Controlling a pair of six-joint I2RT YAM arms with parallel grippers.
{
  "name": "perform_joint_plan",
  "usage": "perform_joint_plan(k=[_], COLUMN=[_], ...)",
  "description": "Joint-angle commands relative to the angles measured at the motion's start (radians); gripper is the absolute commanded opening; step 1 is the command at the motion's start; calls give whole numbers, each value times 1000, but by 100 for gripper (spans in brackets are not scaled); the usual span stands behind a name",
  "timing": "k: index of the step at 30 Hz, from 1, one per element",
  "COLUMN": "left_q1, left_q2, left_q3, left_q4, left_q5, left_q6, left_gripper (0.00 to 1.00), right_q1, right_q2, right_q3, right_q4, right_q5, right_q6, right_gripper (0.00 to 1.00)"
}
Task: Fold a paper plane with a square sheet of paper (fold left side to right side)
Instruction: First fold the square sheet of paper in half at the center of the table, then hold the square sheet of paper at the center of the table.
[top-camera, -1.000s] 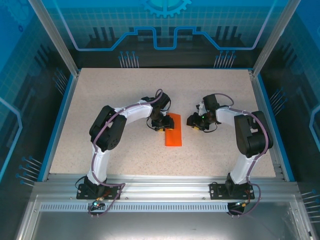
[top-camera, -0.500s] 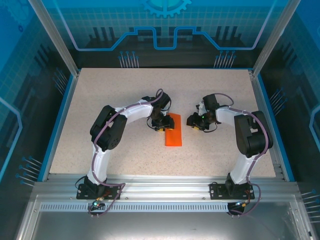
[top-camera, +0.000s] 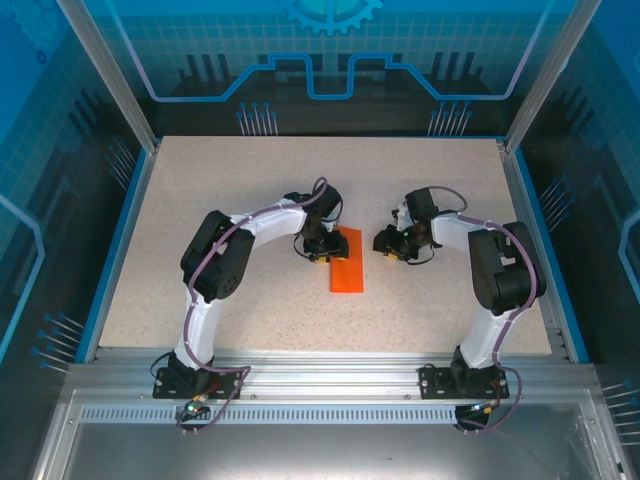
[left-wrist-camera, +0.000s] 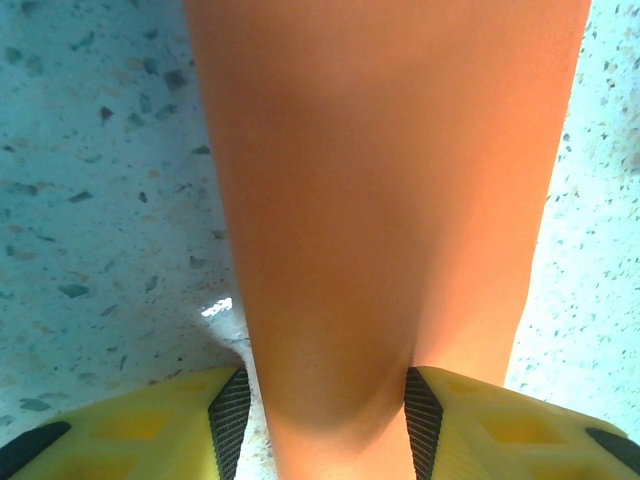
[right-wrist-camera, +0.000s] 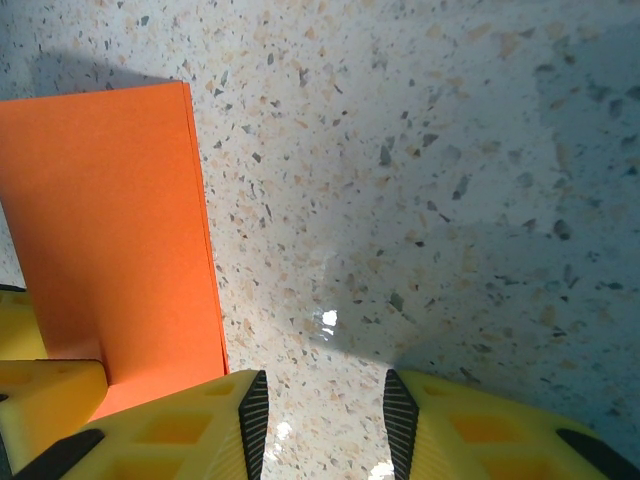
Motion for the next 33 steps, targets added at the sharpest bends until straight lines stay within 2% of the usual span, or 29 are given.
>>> perform_joint_plan(k=[1, 18, 26, 33], left_q1=[-17, -18, -19, -19], left_q2=[61, 72, 73, 73], left_q3=[13, 18, 18, 18], left_q4=[4, -1, -2, -1], left_q5=[3, 0, -1, -1], left_q6=[26, 25, 21, 22], left_gripper=[51, 51, 51, 51], right_q1=[25, 33, 70, 120], right_q2=[2, -19, -37, -8], right_q3=[8, 14, 6, 19], right_q4=[-62, -63, -12, 1], right_q5=[-5, -25, -119, -138], right_q6=[-14, -8, 24, 45], right_gripper=[39, 39, 27, 20])
